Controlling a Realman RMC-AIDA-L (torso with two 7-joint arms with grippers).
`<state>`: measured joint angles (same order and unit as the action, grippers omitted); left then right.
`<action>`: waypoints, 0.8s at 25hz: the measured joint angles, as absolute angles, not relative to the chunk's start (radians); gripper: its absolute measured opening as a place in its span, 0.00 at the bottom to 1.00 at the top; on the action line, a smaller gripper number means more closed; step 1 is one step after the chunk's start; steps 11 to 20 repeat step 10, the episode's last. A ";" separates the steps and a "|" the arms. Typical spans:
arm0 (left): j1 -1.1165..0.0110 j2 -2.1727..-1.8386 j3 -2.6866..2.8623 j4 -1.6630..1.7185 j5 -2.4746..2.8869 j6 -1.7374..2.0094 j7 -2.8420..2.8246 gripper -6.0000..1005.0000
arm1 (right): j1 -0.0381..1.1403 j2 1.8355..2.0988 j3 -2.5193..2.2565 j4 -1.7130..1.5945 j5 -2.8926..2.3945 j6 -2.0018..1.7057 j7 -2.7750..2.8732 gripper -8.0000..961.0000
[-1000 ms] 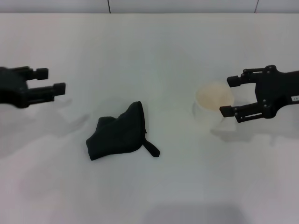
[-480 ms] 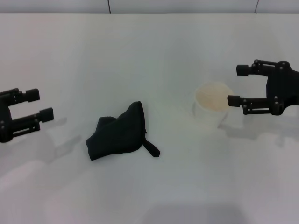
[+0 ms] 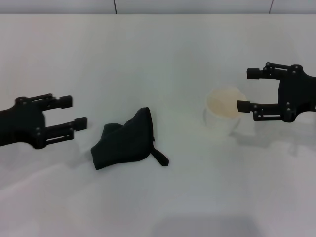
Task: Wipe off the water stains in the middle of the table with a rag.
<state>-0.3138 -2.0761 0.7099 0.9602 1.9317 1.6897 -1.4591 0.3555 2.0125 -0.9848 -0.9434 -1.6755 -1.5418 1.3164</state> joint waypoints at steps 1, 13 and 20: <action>-0.324 -2.076 0.711 0.946 1.937 1.683 -1.460 0.69 | 0.355 2.013 -0.985 -0.942 -1.675 -1.542 1.316 0.86; -0.342 -2.076 0.712 0.924 1.949 1.654 -1.459 0.69 | 0.353 2.013 -0.985 -0.909 -1.676 -1.529 1.303 0.86; -0.342 -2.076 0.712 0.924 1.949 1.654 -1.459 0.69 | 0.353 2.013 -0.985 -0.909 -1.676 -1.529 1.303 0.86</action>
